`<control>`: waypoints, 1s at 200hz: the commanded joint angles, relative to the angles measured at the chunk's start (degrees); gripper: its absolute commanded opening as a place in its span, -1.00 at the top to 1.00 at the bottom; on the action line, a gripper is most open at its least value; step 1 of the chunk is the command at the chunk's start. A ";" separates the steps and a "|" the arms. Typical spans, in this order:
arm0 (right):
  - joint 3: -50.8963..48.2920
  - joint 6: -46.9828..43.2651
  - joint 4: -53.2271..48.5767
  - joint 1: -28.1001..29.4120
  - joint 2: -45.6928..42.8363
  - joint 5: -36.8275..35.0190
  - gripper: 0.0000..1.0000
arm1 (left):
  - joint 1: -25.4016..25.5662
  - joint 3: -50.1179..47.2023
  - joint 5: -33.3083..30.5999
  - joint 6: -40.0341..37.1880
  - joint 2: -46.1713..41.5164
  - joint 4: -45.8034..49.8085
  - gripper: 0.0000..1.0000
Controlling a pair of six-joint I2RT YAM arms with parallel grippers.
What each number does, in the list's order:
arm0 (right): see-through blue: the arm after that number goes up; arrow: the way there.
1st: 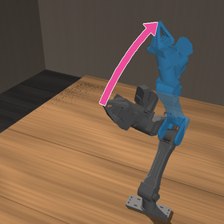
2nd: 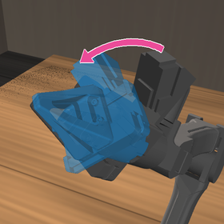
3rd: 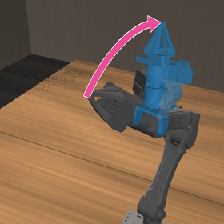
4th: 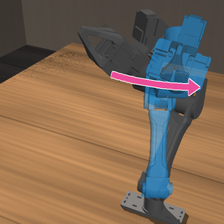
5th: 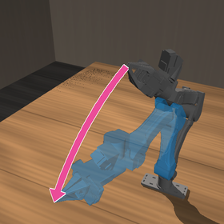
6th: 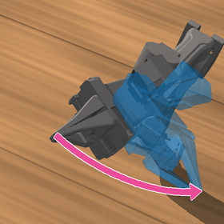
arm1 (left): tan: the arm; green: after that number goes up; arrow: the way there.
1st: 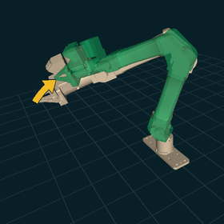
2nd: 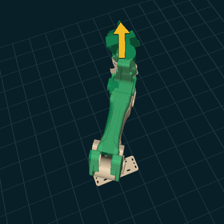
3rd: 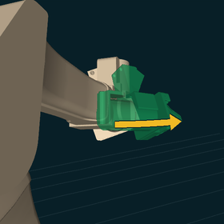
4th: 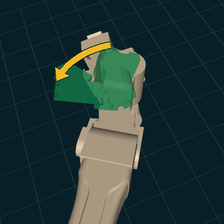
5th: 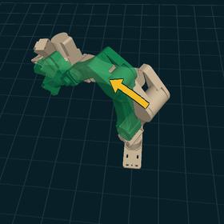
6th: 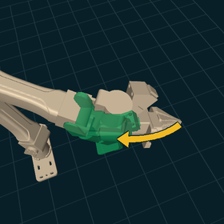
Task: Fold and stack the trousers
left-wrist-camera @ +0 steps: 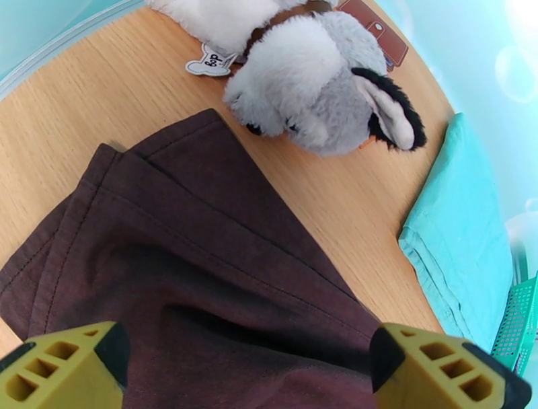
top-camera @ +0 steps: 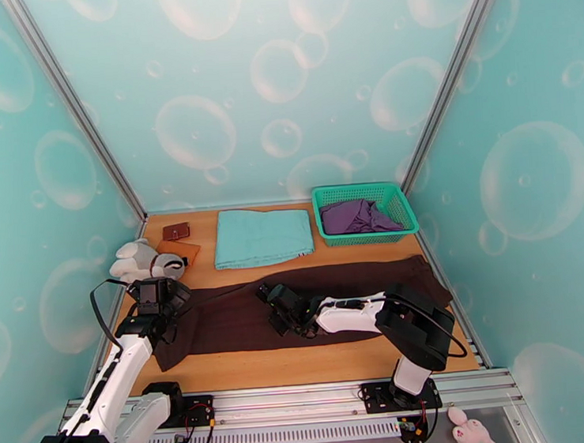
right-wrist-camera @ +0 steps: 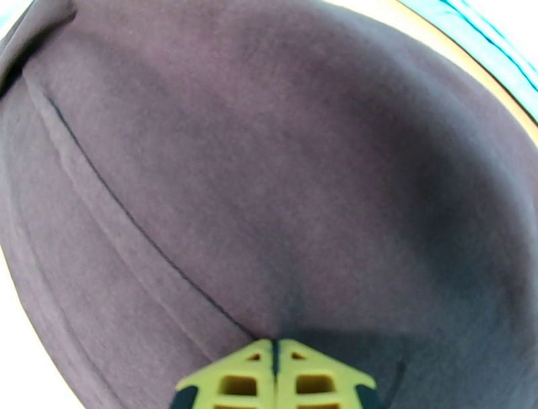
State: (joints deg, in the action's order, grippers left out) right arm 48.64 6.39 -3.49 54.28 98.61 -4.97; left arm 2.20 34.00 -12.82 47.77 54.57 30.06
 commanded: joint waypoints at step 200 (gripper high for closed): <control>2.74 4.46 -15.20 10.48 -19.33 -6.82 1.00 | -0.35 -1.18 -0.35 -1.35 -1.55 -3.40 -0.98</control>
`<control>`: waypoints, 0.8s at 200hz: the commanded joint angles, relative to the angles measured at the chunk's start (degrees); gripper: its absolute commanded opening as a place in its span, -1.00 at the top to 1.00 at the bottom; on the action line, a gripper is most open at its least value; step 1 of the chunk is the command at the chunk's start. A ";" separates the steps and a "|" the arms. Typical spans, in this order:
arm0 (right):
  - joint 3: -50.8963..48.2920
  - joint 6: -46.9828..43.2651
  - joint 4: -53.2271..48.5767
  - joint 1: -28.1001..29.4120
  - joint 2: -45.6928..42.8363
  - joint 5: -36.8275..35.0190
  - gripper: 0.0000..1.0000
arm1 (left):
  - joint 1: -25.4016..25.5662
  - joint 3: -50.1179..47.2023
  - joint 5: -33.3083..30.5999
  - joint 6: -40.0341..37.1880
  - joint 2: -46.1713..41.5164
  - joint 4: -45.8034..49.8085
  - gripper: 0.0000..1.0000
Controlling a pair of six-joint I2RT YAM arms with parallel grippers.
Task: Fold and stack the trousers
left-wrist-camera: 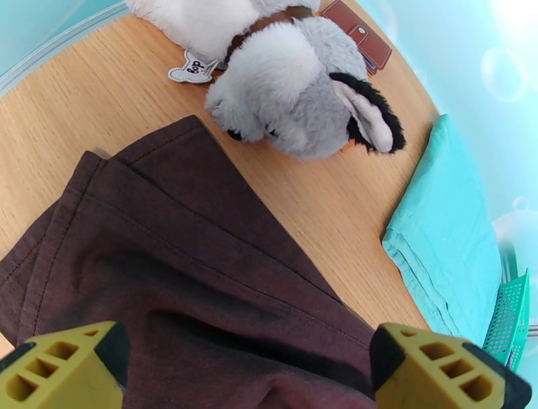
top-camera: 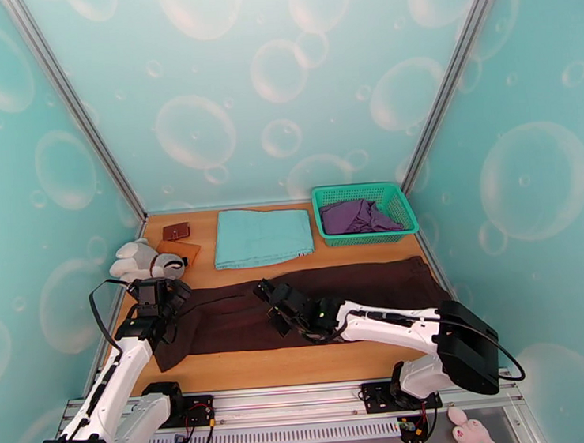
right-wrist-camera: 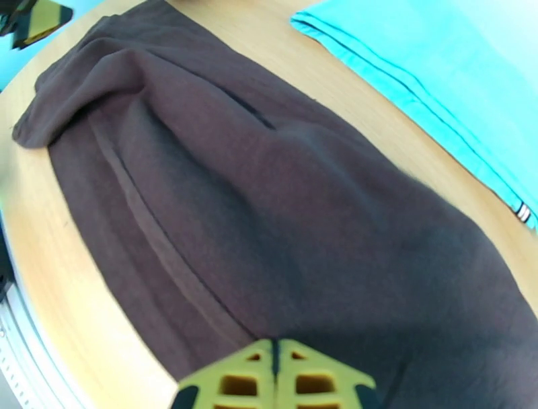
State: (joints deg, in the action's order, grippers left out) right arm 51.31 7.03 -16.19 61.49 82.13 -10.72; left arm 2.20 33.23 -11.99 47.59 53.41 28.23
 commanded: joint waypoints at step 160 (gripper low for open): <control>-19.27 32.05 -7.09 -2.97 -33.82 -7.53 0.07 | 26.22 1.74 7.76 -11.30 1.41 -7.59 -0.98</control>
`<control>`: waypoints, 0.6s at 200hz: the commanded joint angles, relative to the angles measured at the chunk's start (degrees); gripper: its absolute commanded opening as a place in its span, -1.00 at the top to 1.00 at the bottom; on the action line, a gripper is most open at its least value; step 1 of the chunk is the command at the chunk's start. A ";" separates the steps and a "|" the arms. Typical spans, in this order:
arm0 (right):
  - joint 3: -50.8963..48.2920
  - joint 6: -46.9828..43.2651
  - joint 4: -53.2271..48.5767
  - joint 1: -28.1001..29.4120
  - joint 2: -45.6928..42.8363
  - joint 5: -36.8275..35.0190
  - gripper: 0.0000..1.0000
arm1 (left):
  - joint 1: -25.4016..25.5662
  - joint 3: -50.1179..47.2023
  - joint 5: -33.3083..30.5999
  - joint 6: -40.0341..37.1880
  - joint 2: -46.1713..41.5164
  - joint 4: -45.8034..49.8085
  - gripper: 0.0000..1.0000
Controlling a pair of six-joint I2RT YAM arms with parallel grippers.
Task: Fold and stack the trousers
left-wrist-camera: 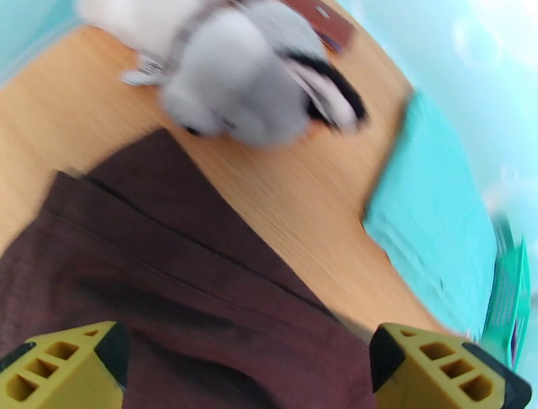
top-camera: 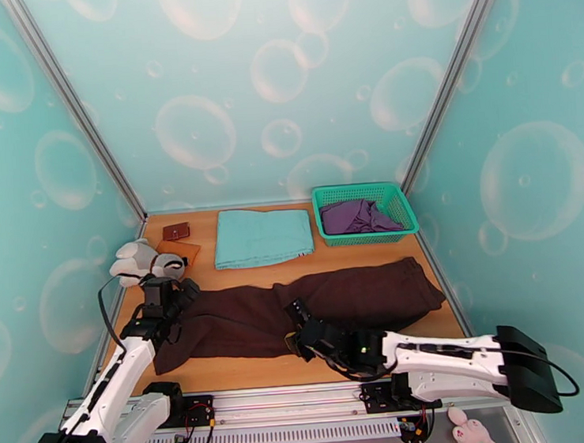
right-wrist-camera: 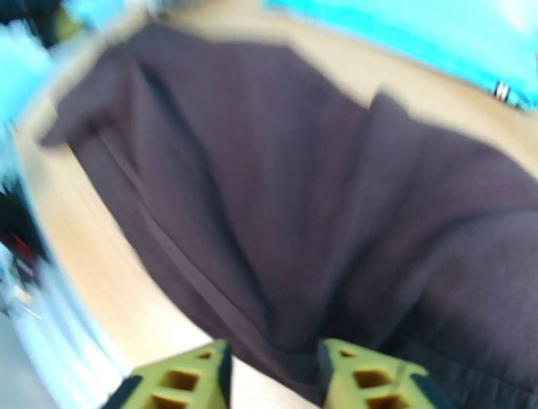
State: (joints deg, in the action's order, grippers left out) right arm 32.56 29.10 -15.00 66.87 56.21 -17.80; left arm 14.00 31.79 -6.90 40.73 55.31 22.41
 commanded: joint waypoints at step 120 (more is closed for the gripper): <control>-13.19 8.72 10.51 -59.71 0.87 36.80 -0.07 | 29.54 -0.73 -10.55 18.63 18.46 -1.67 -0.99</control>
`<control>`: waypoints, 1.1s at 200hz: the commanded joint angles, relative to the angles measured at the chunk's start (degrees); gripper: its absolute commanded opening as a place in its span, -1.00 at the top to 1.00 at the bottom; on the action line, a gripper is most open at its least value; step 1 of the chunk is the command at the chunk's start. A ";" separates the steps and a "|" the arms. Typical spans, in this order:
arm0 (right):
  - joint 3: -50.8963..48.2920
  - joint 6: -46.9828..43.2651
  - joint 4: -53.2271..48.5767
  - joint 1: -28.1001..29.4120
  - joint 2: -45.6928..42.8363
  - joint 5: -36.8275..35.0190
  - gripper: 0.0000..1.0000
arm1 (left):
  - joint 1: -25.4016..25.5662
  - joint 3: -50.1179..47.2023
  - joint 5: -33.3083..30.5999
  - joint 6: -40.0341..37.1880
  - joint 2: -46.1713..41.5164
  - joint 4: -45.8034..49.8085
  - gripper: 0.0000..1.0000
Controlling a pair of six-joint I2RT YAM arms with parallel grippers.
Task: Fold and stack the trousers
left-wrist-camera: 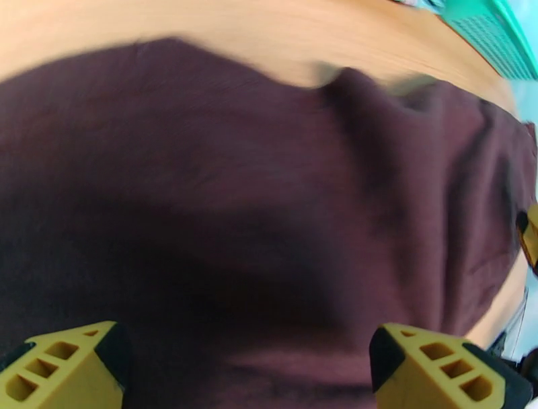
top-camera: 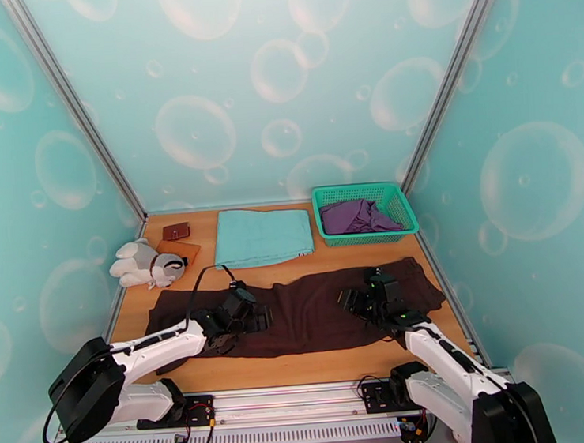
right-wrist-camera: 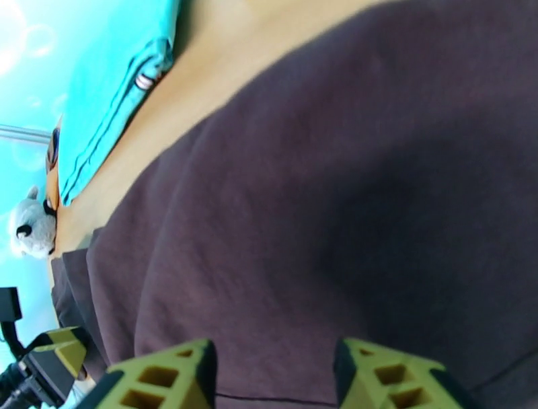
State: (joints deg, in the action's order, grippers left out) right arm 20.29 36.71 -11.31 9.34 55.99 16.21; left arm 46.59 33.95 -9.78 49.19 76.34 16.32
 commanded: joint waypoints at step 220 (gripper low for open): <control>4.13 18.81 -21.26 -20.01 -1.90 -30.93 -0.46 | -22.24 -11.71 -10.36 14.38 -15.25 9.68 -0.98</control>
State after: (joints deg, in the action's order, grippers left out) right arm 25.10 52.56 -32.51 -9.52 53.36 -10.11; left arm 25.02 23.57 -21.41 64.90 60.31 26.96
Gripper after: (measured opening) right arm 0.727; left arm 0.992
